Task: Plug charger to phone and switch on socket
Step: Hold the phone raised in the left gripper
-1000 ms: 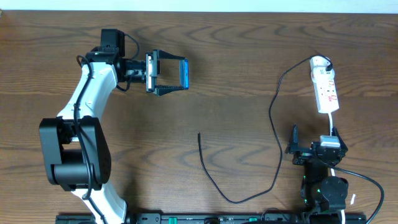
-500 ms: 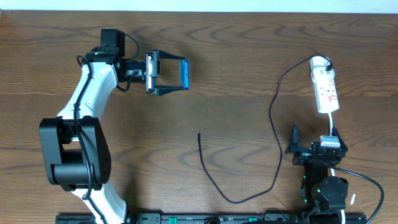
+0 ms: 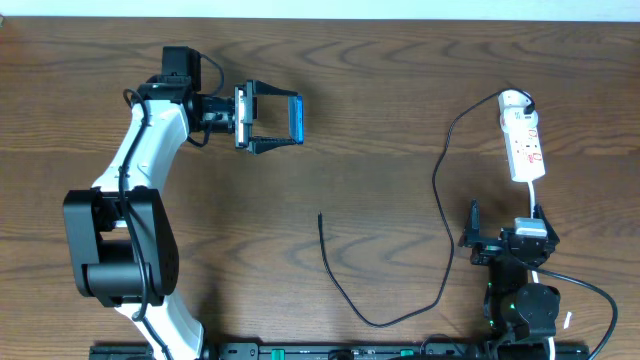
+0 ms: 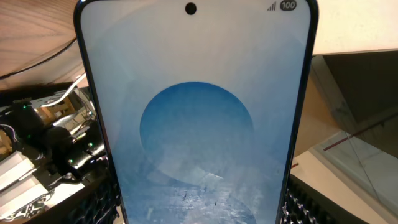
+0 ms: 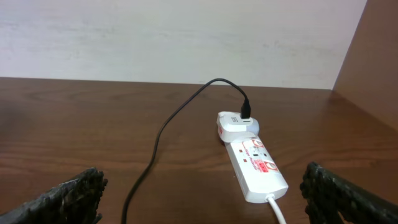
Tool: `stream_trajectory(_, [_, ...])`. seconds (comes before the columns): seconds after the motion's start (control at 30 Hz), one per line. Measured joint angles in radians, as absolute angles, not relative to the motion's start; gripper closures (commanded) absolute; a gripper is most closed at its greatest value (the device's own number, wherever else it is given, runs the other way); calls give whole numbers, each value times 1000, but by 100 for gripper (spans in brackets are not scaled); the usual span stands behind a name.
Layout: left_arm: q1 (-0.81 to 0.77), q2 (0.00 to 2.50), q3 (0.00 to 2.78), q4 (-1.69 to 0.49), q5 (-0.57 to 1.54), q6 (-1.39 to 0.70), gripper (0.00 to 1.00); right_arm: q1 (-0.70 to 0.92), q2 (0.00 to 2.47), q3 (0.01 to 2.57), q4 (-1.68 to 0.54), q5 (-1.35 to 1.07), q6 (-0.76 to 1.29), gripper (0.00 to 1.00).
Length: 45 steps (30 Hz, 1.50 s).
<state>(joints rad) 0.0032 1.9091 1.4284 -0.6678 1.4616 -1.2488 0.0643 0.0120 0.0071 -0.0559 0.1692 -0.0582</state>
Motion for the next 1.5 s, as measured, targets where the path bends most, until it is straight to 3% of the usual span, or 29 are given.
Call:
stream_trajectory(1.17, [2, 1909, 1428, -667, 1459, -1222, 93, 64, 12, 7, -56, 169, -58, 1])
stream_trajectory(1.5, [2, 1909, 1428, -656, 1337, -1187, 92, 64, 12, 7, -56, 169, -58, 1])
